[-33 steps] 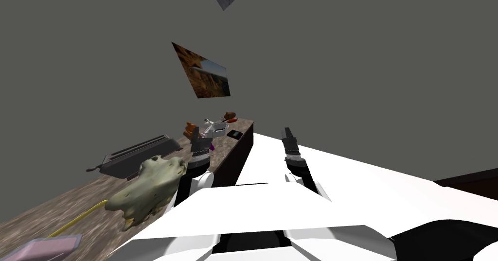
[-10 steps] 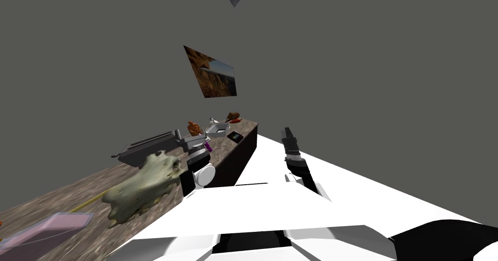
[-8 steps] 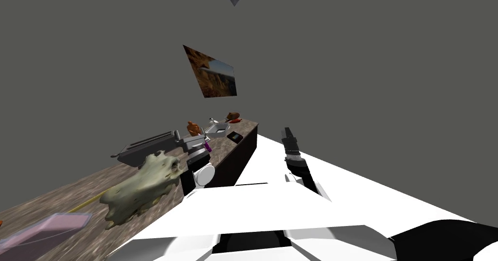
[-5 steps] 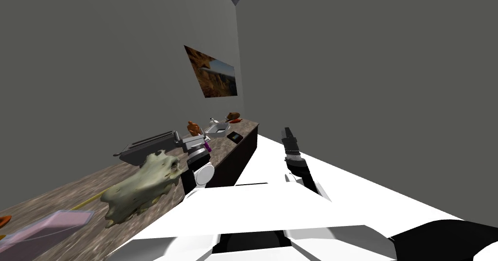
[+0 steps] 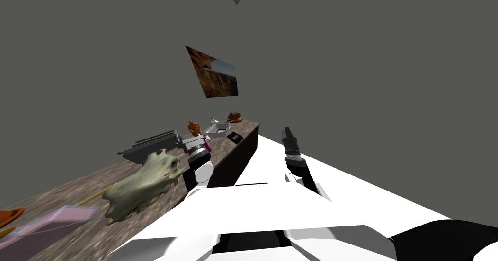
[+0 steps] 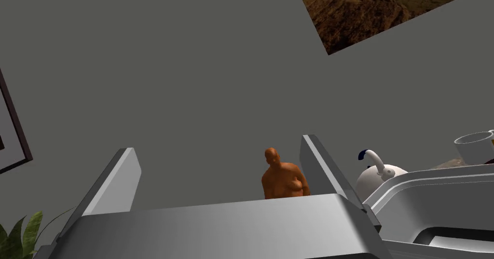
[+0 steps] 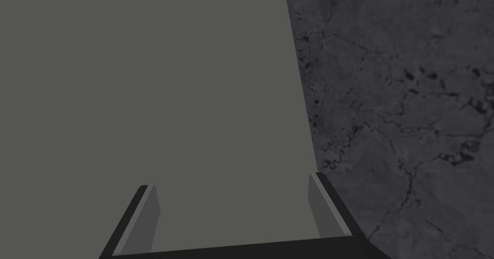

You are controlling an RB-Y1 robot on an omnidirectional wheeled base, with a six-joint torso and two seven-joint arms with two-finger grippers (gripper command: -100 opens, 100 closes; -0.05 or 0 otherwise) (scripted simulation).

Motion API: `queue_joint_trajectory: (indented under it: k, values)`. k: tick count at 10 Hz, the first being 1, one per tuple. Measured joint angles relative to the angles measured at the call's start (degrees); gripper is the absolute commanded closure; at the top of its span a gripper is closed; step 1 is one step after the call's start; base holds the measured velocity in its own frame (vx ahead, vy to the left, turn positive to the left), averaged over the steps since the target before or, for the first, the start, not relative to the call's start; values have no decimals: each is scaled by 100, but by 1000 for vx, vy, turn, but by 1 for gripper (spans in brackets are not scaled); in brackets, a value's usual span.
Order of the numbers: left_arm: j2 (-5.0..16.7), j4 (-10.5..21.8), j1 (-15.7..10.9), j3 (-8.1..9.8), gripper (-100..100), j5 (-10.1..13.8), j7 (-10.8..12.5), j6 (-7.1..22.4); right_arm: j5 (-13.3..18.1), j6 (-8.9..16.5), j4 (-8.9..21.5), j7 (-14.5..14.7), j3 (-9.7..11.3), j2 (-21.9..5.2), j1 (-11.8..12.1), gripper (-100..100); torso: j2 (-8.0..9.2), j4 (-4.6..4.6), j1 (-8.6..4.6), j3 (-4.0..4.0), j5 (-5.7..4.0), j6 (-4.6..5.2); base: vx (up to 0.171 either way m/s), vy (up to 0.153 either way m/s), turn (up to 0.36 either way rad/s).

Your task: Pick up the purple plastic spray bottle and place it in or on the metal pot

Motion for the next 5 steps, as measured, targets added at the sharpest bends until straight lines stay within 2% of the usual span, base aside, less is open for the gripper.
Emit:
queue_joint_trajectory:
  k: [4, 5]
  values:
    - [22, 104, -121, 28, -100, 745, -143, -159, 0, 0, 0, 0, 0, 0, 0, 0, -2, -1, -2, -1, 0, 0, 19, -25, 31]
    - [17, 111, -126, 18, -100, 862, -150, -177, 0, 0, 0, 0, 0, 0, 0, 0, 1, 0, 2, 1, 1, 0, 19, -18, 44]
